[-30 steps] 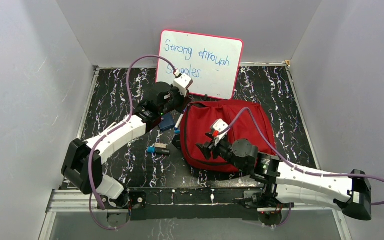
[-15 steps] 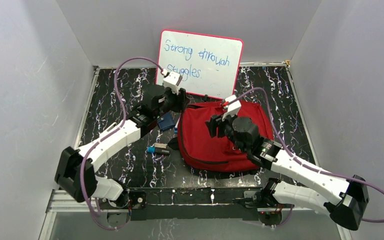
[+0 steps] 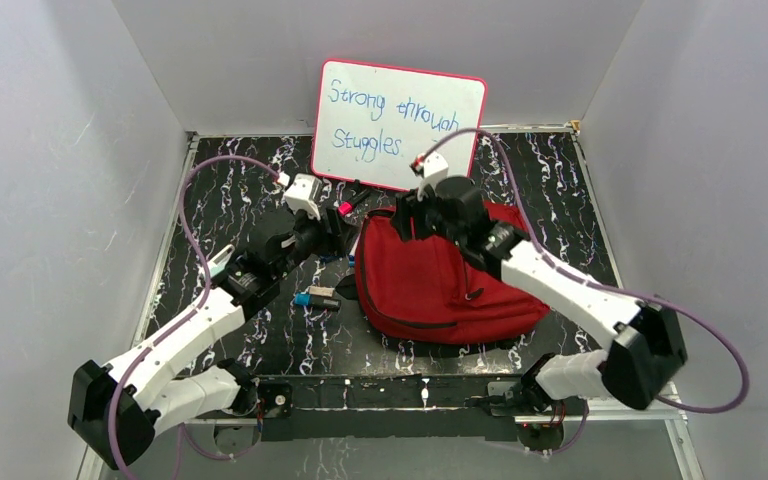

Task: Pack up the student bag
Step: Zip the student bag at the center of the board.

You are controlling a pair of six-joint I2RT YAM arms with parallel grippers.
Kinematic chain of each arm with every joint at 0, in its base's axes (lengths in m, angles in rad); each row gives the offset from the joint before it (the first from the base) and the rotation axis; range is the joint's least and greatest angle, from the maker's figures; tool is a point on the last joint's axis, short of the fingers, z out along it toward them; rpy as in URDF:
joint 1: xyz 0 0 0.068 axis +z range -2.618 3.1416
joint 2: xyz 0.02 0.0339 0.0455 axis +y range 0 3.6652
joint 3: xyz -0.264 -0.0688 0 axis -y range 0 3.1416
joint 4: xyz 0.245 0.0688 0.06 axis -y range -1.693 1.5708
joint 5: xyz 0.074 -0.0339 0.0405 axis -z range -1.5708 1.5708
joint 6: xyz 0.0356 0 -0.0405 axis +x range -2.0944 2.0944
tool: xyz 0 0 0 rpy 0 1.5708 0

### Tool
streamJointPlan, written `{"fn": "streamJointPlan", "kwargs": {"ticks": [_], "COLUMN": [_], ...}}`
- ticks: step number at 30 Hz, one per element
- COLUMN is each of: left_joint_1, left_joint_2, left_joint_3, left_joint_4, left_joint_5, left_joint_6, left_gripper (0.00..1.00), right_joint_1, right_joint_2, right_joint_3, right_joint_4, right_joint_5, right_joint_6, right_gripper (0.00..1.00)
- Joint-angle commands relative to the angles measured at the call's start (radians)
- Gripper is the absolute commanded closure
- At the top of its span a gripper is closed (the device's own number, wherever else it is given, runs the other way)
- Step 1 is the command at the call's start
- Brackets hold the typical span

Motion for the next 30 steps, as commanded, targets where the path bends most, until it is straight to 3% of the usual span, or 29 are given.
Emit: {"fn": "streamJointPlan", "kwargs": {"ticks": [1, 11, 15, 18, 30], "left_joint_1": [0.005, 0.004, 0.004, 0.004, 0.004], "left_joint_2": [-0.018, 0.020, 0.039, 0.046, 0.050], "left_joint_3": [-0.047, -0.085, -0.086, -0.088, -0.086], "left_joint_4": [-0.024, 0.030, 0.036, 0.041, 0.035], "left_joint_5": [0.029, 0.093, 0.100, 0.102, 0.104], "left_joint_6": [-0.068, -0.109, -0.110, -0.109, -0.098], "left_gripper": [0.41, 0.41, 0.41, 0.41, 0.40], "right_joint_1": [-0.076, -0.182, -0.182, -0.182, -0.181], "right_joint_2": [0.122, 0.349, 0.429, 0.467, 0.539], "right_joint_3": [0.216, 0.450, 0.508, 0.528, 0.576], "right_joint_4": [-0.128, -0.313, -0.343, -0.343, -0.349], "right_joint_5": [-0.161, -0.471, -0.554, -0.569, -0.536], "right_joint_6": [-0.054, -0.065, -0.069, -0.071, -0.116], "right_gripper": [0.35, 0.40, 0.48, 0.53, 0.53]}}
